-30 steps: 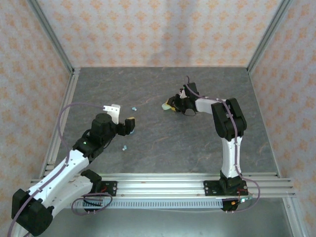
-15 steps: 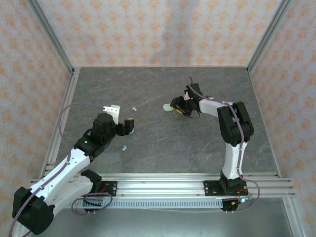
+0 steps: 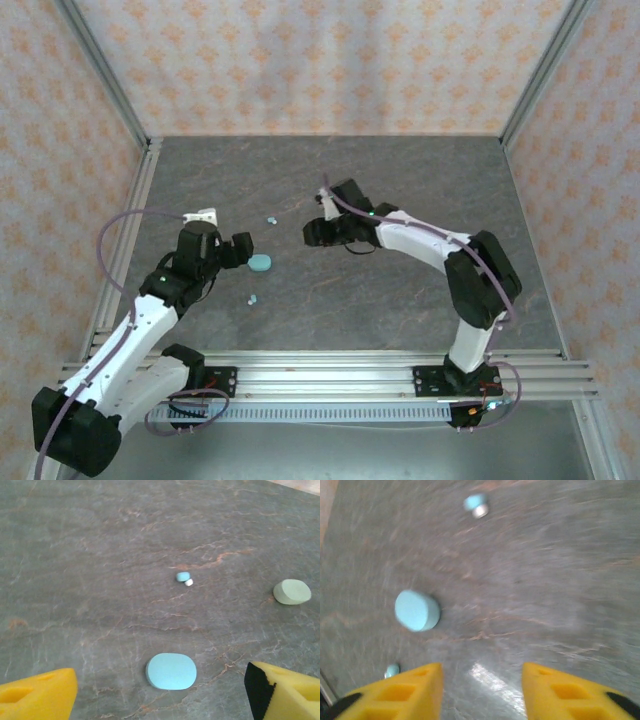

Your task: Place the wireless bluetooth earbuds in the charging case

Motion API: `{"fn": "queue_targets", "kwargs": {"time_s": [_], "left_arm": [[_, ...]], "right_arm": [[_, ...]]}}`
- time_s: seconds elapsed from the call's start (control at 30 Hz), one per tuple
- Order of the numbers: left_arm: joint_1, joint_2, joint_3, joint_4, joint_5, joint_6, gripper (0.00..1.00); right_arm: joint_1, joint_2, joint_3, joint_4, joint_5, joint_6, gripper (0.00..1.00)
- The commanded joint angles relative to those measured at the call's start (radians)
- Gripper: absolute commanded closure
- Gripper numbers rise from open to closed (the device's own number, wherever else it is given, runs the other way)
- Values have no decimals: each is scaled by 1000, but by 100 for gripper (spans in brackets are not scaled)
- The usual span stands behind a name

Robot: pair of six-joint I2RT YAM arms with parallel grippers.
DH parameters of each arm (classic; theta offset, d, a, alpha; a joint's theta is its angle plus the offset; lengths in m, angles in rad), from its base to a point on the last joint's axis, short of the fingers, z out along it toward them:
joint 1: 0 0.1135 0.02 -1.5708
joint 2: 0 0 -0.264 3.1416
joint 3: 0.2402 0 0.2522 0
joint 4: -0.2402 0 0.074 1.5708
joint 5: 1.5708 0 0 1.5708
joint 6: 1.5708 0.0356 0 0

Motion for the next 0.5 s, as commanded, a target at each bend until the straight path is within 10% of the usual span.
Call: {"fn": "queue_targets", "kwargs": {"time_s": [0.0, 0.23, 0.47], "left_arm": [[76, 10, 9, -69, 75, -110, 12], [308, 92, -38, -93, 277, -196, 11], [351, 159, -53, -55, 312, -194, 11]], "right_arm": [[49, 95, 102, -72, -8, -126, 46], [154, 286, 354, -238, 28, -281, 36], [221, 434, 551, -382, 80, -460, 34]]}}
